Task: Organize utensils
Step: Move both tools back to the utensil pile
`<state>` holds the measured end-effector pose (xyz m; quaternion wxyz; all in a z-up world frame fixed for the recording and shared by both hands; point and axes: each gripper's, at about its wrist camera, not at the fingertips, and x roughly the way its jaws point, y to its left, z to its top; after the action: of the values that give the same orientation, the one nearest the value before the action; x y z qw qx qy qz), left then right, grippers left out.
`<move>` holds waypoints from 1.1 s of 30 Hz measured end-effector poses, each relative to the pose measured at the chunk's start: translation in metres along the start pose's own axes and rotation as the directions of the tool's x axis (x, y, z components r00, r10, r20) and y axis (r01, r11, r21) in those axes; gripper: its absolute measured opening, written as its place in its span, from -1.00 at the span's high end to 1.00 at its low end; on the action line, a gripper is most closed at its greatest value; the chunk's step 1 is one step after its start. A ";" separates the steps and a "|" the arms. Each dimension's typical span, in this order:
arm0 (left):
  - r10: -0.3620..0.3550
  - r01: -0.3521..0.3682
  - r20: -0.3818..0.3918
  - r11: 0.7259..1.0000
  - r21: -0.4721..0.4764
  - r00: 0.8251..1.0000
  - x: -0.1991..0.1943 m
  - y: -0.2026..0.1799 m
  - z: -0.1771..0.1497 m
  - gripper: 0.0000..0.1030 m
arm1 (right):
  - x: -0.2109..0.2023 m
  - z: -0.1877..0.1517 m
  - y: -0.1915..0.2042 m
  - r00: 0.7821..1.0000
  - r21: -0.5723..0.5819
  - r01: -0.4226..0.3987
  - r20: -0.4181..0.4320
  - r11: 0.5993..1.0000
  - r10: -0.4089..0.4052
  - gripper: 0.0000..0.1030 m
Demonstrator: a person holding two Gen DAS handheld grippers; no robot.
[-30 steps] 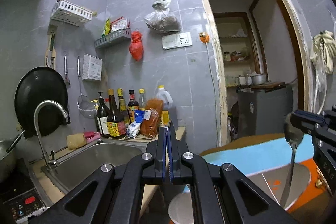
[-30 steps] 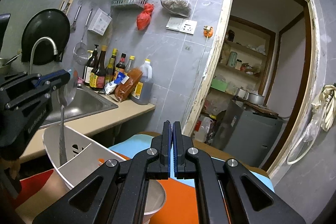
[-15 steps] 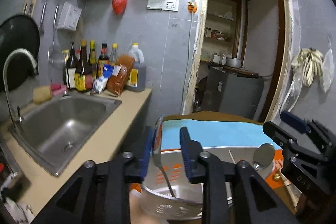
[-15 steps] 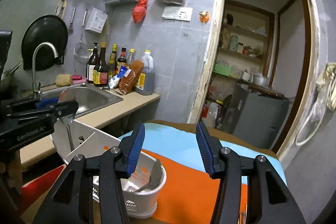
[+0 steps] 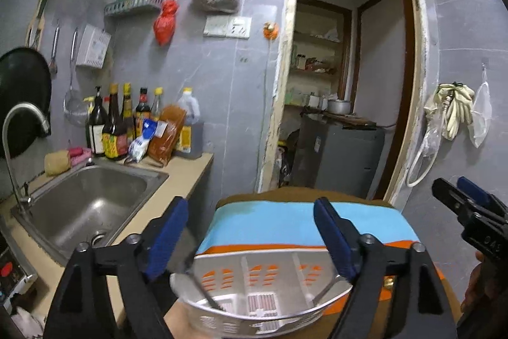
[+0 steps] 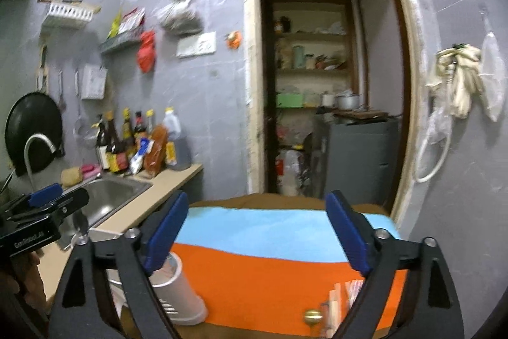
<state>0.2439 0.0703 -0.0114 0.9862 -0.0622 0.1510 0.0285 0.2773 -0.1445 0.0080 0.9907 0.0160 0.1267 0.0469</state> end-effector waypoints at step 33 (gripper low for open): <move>-0.005 0.002 0.018 0.988 0.152 1.000 0.002 -0.200 -0.053 -0.99 | -0.041 -0.034 -0.184 0.991 -0.005 0.121 -0.049 0.993 -0.121 -0.97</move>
<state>0.2457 -0.1347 -0.0390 0.9894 0.0133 0.1435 0.0158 0.2451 -0.3309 -0.0228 0.9883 0.0060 0.1519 -0.0127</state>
